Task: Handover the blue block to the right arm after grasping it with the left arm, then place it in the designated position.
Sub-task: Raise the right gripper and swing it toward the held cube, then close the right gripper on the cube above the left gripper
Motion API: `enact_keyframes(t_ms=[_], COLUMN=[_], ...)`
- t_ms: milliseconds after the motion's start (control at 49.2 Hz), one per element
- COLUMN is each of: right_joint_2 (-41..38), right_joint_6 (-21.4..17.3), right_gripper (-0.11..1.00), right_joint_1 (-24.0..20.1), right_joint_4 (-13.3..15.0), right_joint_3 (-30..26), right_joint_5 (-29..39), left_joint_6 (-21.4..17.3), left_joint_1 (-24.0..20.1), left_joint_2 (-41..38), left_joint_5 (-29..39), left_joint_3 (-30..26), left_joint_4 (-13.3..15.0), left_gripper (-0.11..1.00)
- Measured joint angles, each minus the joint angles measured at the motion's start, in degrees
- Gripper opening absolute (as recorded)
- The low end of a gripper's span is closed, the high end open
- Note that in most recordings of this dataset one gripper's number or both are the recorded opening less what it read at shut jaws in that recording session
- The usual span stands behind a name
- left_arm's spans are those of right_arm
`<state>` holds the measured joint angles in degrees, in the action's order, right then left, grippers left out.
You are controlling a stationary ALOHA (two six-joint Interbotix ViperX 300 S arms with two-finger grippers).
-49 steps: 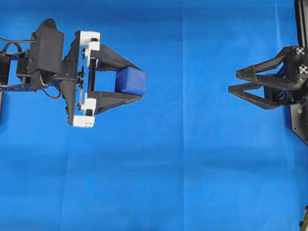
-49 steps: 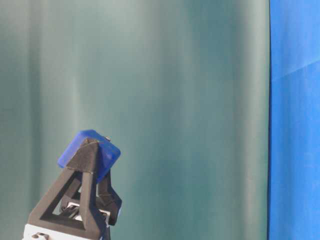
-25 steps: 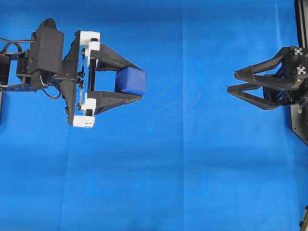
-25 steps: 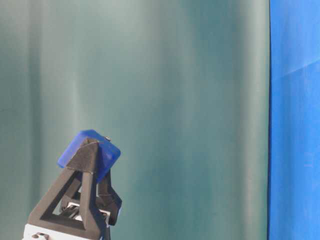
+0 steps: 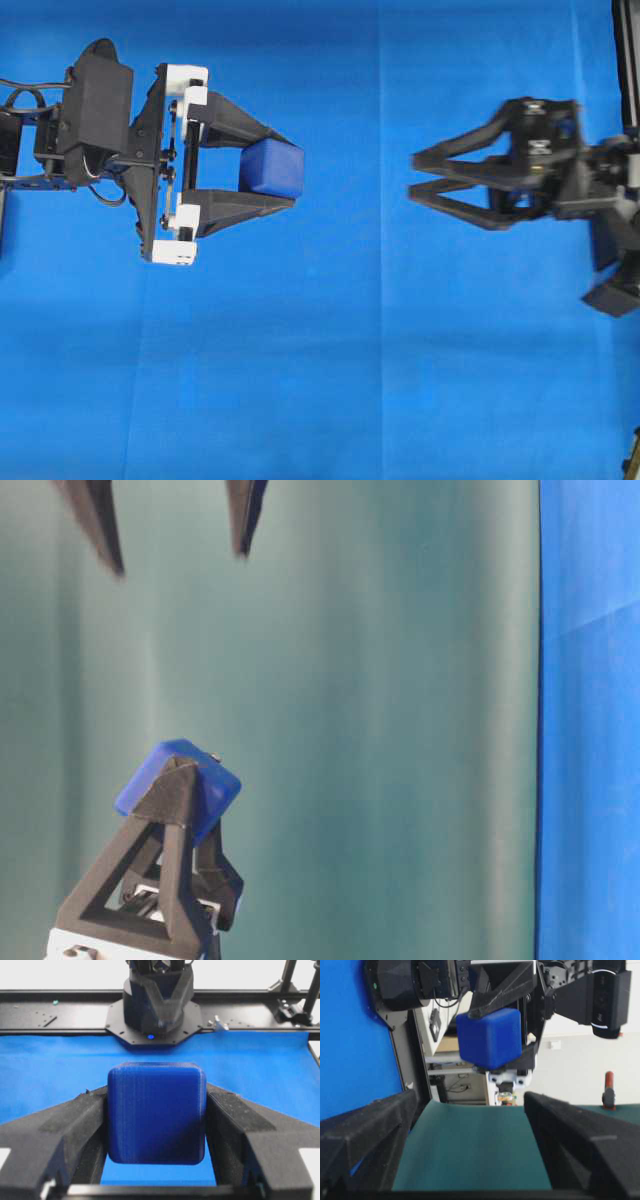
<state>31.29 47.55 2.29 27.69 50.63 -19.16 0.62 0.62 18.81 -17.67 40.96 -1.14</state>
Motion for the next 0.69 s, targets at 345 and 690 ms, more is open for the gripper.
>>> enact_keyframes(t_ms=[345,690], right_joint_2=[-12.1,-21.1], right_joint_6=[0.3,0.4], right_gripper=[0.94,0.94], right_joint_1=[0.0,0.0], right_joint_4=[0.0,2.0], right_joint_3=[-10.1,-18.4], right_joint_5=[-2.3,-2.3], left_joint_6=[0.0,0.0], left_joint_1=[0.1,0.0], left_joint_2=[0.0,0.0], left_joint_5=[0.0,0.0], left_joint_3=[0.0,0.0], left_joint_4=[0.0,0.0], left_gripper=[0.48,0.48])
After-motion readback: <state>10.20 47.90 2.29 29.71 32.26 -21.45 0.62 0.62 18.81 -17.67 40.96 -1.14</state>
